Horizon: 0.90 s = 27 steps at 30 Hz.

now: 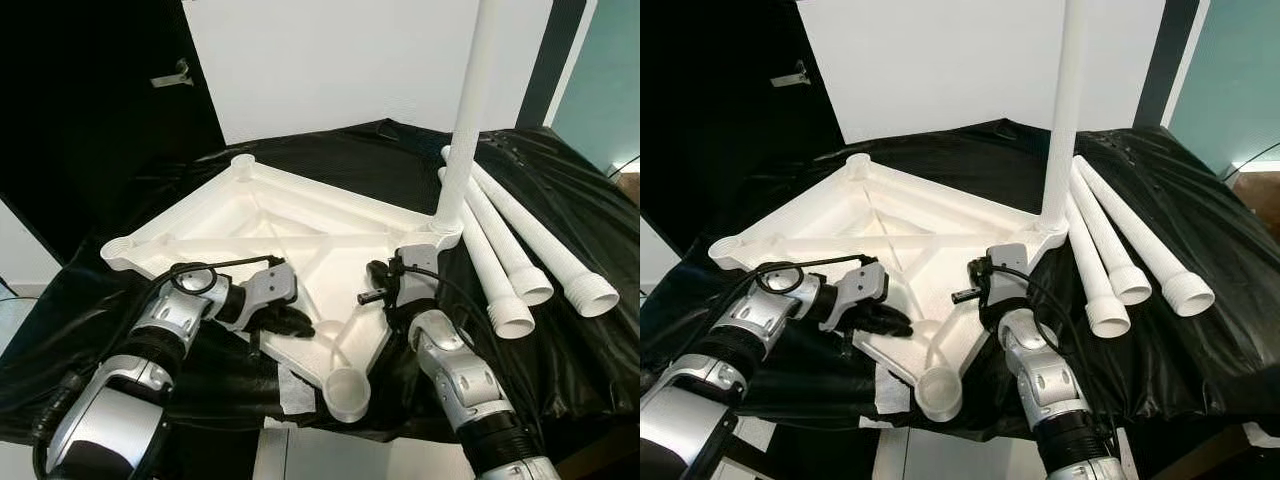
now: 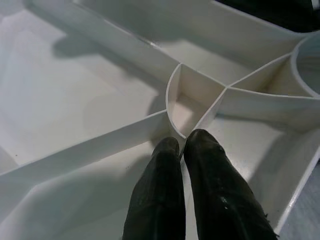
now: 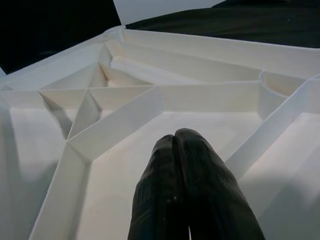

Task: Building children table

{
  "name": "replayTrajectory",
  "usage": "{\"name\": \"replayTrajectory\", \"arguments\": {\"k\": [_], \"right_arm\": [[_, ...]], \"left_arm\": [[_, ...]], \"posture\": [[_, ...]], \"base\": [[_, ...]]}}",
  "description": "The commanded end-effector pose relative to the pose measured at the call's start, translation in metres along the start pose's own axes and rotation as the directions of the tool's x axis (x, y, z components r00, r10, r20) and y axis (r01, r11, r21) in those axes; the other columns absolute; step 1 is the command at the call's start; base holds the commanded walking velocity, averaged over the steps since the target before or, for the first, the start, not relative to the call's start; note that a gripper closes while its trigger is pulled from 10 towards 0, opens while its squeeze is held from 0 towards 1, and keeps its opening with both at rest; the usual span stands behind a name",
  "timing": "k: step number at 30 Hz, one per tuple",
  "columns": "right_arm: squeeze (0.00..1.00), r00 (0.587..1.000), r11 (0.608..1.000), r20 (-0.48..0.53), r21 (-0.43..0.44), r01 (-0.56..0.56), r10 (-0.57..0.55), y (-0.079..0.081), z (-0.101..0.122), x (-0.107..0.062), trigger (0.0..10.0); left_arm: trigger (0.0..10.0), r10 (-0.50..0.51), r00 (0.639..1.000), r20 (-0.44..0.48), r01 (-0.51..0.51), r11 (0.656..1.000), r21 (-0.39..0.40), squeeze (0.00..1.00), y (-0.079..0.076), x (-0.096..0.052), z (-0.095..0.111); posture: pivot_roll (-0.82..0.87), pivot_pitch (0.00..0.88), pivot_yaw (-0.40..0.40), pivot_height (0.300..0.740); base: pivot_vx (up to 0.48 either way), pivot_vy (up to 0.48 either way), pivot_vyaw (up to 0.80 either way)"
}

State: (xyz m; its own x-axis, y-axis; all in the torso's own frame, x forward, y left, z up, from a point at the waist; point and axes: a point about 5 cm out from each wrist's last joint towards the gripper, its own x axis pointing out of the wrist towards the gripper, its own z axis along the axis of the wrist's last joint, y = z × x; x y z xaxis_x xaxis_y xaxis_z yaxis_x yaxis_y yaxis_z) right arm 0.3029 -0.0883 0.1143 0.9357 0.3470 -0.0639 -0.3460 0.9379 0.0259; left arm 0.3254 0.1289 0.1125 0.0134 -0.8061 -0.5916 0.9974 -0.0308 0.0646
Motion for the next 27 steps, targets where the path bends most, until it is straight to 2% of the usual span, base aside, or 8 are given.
{"name": "replayTrajectory", "arguments": {"k": [1, 17, 18, 19, 20, 23, 24, 27], "right_arm": [[0.0, 1.0, 1.0, -0.005, 0.013, -0.009, 0.009, 0.002, -0.001, -0.001, 10.0], [0.0, 0.992, 0.997, 0.105, -0.017, 0.078, -0.076, -0.001, 0.02, -0.006, 10.0], [0.0, 0.991, 0.997, 0.11, -0.017, 0.081, -0.079, -0.001, 0.022, -0.008, 10.0], [0.0, 0.991, 0.997, 0.11, -0.017, 0.081, -0.079, -0.001, 0.022, -0.008, 10.0], [0.0, 0.991, 0.997, 0.11, -0.019, 0.077, -0.074, 0.0, 0.022, -0.01, 10.0], [0.0, 0.993, 0.997, 0.103, -0.024, 0.069, -0.066, 0.001, 0.02, -0.012, 10.0], [0.0, 0.993, 0.997, 0.094, -0.026, 0.071, -0.068, 0.0, 0.018, -0.013, 10.0], [0.0, 0.993, 0.997, 0.089, -0.025, 0.076, -0.073, 0.0, 0.017, -0.014, 10.0]], "left_arm": [[0.0, 0.216, 0.973, -0.079, -0.227, 0.96, -0.165, 0.0, -0.004, 0.019, -0.031], [0.0, 0.404, 0.913, -0.066, -0.401, 0.853, -0.334, 0.0, 0.001, 0.032, -0.031], [8.0, 0.412, 0.91, -0.038, -0.401, 0.854, -0.331, 0.0, 0.0, 0.033, -0.029], [8.0, 0.412, 0.91, -0.038, -0.401, 0.854, -0.331, 0.0, 0.0, 0.033, -0.029], [10.0, 0.413, 0.911, 0.009, -0.39, 0.866, -0.312, 0.0, -0.001, 0.032, -0.024], [10.0, 0.398, 0.913, 0.094, -0.359, 0.89, -0.282, 0.0, -0.002, 0.028, -0.015], [10.0, 0.372, 0.913, 0.169, -0.317, 0.906, -0.282, 0.92, -0.001, 0.021, -0.007], [10.0, 0.348, 0.911, 0.222, -0.283, 0.918, -0.279, 1.0, -0.001, 0.015, -0.002]], "posture": [[-0.13, 0.016, 0.06, 0.74], [-0.13, 0.024, 0.061, 0.74], [-0.14, 0.024, 0.06, 0.74], [-0.14, 0.024, 0.06, 0.74], [-0.14, 0.025, 0.06, 0.74], [-0.14, 0.024, 0.056, 0.74], [-0.14, 0.024, 0.054, 0.74], [-0.14, 0.024, 0.055, 0.74]], "base": [[0.0, 0.0, 0.0], [0.0, 0.0, 0.0], [0.0, 0.0, 0.0], [0.0, 0.0, 0.0], [0.0, 0.0, 0.0], [0.0, 0.0, 0.0], [0.0, 0.0, 0.0], [0.0, 0.0, 0.0]]}}
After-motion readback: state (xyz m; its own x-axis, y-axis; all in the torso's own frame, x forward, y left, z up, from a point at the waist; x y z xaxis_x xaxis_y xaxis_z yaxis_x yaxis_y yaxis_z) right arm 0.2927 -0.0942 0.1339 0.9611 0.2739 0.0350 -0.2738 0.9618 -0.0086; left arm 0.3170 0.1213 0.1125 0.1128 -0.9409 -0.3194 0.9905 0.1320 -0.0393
